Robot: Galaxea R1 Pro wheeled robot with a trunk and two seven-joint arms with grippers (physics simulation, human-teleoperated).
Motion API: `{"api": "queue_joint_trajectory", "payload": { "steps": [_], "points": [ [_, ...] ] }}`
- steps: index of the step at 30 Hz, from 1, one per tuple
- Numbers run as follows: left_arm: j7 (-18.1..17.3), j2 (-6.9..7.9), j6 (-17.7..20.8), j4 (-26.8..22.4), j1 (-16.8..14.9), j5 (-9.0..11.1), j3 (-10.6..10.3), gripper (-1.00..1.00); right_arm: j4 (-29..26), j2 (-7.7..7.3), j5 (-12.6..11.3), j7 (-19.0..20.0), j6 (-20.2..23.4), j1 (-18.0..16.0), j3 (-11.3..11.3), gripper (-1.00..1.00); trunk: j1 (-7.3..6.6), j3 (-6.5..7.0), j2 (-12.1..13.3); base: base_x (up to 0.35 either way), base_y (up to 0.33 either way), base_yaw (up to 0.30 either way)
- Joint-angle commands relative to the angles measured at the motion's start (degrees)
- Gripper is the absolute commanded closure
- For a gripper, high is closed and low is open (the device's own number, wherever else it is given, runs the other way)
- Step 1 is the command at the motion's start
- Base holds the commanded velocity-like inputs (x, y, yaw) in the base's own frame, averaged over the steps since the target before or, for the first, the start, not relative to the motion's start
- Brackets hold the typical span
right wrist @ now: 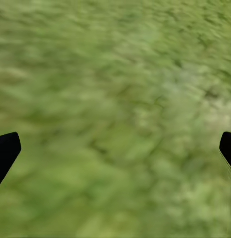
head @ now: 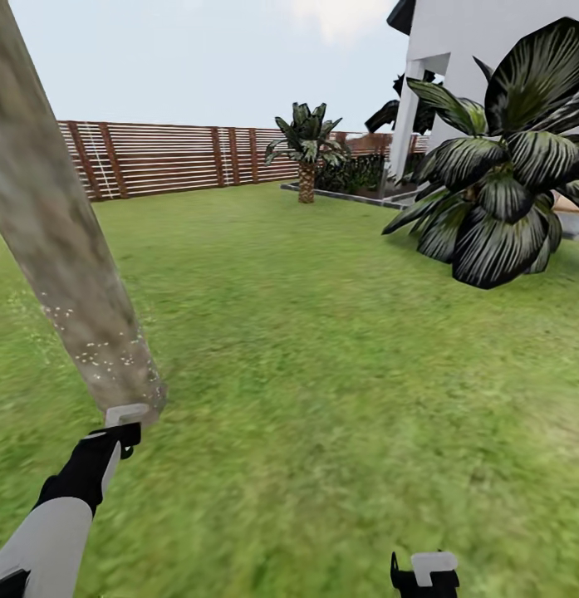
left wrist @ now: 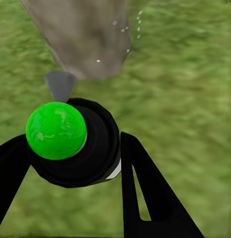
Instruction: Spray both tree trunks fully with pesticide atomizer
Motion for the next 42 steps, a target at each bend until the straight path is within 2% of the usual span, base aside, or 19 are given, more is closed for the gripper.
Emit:
{"api": "queue_joint_trajectory", "payload": {
  "steps": [1, 14, 21, 34, 42],
  "points": [
    [0.06, 0.0, 0.0, -0.01, 0.03, 0.0, 0.0, 1.0, 0.0, 0.0, 0.0, 0.0, 0.0, 0.02, 0.0, -1.0, 0.0, 0.0, 0.0, 0.127, -0.257, 0.276],
    [1.21, 0.0, 0.02, 0.0, 0.02, 0.22, 0.0, 1.0, 0.05, 0.0, 0.0, 0.0, 0.0, 0.03, 0.0, -1.0, 0.0, 0.0, 0.0, 0.026, -0.27, 0.274],
    [1.21, 0.0, 0.02, 0.08, 0.01, 0.21, 0.0, 1.0, 0.05, 0.0, 0.0, 0.0, 0.0, 0.04, 0.0, -1.0, 0.0, 0.0, 0.0, 0.128, -0.269, 0.041],
    [1.12, 0.0, -0.07, 0.08, 0.08, 0.23, 0.09, 1.0, 0.05, 0.0, 0.0, -0.01, 0.0, 0.01, 0.0, -1.0, 0.0, 0.0, 0.0, 0.261, -0.161, 0.009],
    [1.12, -0.06, -0.07, 0.15, 0.08, 0.23, 0.06, 1.0, 0.05, 0.0, 0.0, 0.0, 0.0, 0.03, 0.0, -1.0, 0.0, 0.0, 0.0, 0.303, -0.101, 0.248]
  ]
}}
